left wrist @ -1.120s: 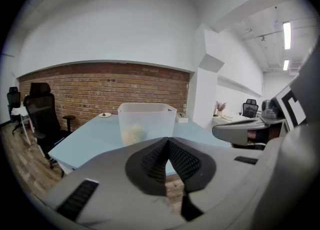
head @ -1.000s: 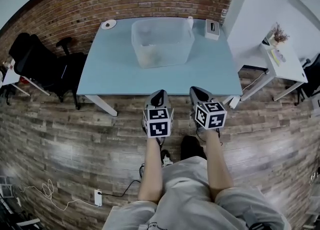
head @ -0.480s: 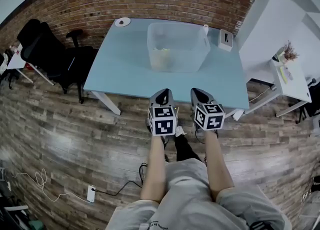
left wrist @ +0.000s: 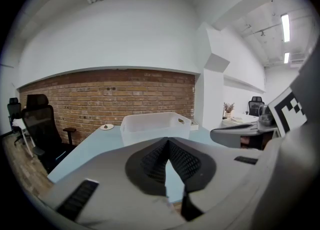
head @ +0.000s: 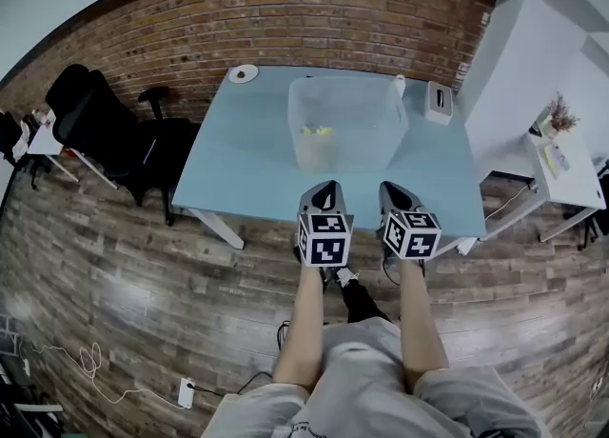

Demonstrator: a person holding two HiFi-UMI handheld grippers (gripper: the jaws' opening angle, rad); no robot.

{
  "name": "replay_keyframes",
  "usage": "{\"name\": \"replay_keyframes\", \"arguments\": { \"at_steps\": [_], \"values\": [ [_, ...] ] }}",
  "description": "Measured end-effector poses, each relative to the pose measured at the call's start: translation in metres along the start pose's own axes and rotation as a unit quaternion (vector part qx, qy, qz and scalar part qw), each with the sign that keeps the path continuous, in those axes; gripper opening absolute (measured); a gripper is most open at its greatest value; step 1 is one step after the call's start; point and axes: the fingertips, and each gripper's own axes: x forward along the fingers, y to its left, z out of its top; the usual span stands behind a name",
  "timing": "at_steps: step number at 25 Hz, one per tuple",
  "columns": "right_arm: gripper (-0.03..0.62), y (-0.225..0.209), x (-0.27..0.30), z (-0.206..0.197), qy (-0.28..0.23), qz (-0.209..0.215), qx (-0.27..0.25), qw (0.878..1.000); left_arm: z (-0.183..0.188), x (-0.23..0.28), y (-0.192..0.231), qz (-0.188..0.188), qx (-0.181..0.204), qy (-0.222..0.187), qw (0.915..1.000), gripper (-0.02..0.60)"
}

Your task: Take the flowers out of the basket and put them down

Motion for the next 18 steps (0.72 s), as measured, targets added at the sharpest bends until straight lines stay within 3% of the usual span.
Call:
{"name": "replay_keyframes", "arguments": {
  "at_steps": [8,18],
  "values": [
    [0.018,-0.024,0.028,0.027,-0.020,-0.026,0.011,0.999,0.021,0.038,0.027,0.006,0.003,-0.009,0.9999,0.017],
    [0.018,-0.036,0.096,0.071,-0.008,-0.002,-0.002,1.000,0.051,0.094,0.064,0.013,0.008,0.012,0.9998,0.017]
  ]
}}
